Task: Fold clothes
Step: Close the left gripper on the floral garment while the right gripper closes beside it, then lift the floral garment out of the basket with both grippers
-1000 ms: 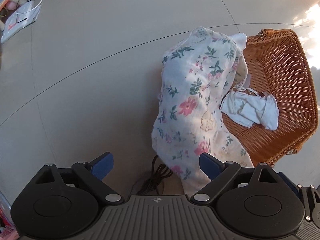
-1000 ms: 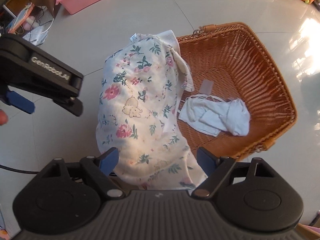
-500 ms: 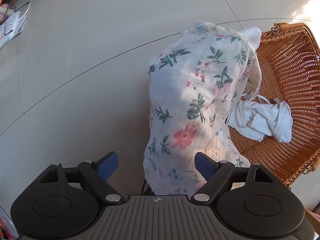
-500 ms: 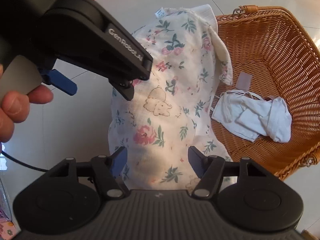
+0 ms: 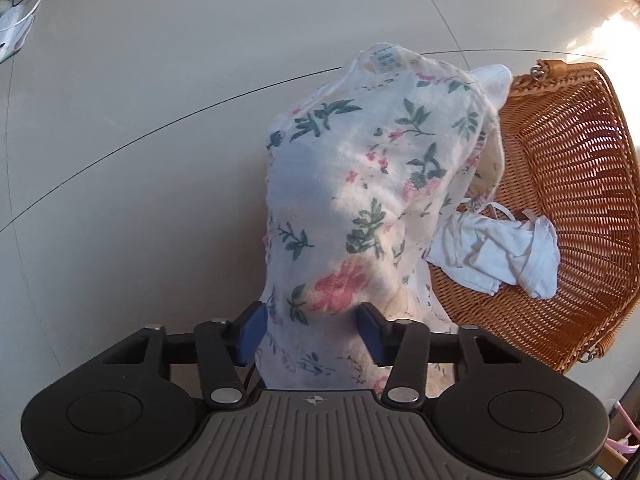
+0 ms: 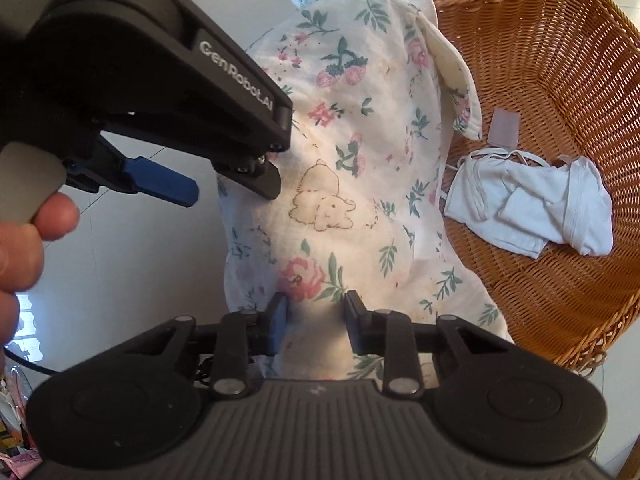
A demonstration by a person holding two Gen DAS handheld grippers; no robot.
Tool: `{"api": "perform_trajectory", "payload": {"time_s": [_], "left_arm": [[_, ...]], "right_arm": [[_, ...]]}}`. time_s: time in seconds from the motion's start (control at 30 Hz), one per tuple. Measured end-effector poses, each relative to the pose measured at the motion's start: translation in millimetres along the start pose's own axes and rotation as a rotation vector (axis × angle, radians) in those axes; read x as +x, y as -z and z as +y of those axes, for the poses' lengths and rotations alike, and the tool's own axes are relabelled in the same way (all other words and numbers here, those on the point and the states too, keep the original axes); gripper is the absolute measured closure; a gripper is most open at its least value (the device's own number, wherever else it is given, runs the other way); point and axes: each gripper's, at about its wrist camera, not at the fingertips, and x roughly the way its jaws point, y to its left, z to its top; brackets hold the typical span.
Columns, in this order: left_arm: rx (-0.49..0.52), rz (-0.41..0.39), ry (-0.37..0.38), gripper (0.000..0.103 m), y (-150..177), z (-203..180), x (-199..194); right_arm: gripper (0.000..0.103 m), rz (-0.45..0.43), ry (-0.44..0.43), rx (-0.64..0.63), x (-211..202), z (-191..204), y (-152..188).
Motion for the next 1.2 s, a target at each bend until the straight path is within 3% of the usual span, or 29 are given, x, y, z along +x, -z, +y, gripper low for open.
{"api": "perform_trajectory", "payload": {"time_s": [0.23, 0.3, 0.4, 0.57, 0.8, 0.93, 1.07, 1.2], "left_arm": [[-0.008, -0.012, 0.040, 0.082, 5, 1, -7], [-0.024, -0.008, 0.054, 0.090, 8, 5, -11], [-0.041, -0.004, 0.061, 0.095, 12, 10, -18], [-0.072, 0.002, 0.081, 0.097, 19, 19, -34], [-0.183, 0.062, 0.176, 0.083, 29, 23, -47], [-0.165, 0.096, 0.150, 0.061, 30, 11, -50], [-0.148, 0.115, 0.162, 0.053, 31, 1, -53], [-0.141, 0.159, 0.175, 0.052, 30, -3, -50]], "right_arm": [[0.083, -0.014, 0.021, -0.045, -7, 6, 3], [0.090, -0.026, 0.033, -0.040, -11, 8, 4], [0.099, -0.041, 0.051, -0.025, -19, 9, 5], [0.101, -0.051, 0.063, -0.022, -33, 11, 8], [0.101, -0.068, 0.077, -0.026, -57, 17, 10], [0.101, -0.079, 0.075, -0.036, -72, 22, 13], [0.101, -0.095, 0.073, -0.037, -84, 23, 14], [0.101, -0.108, 0.063, -0.052, -96, 20, 19]]}}
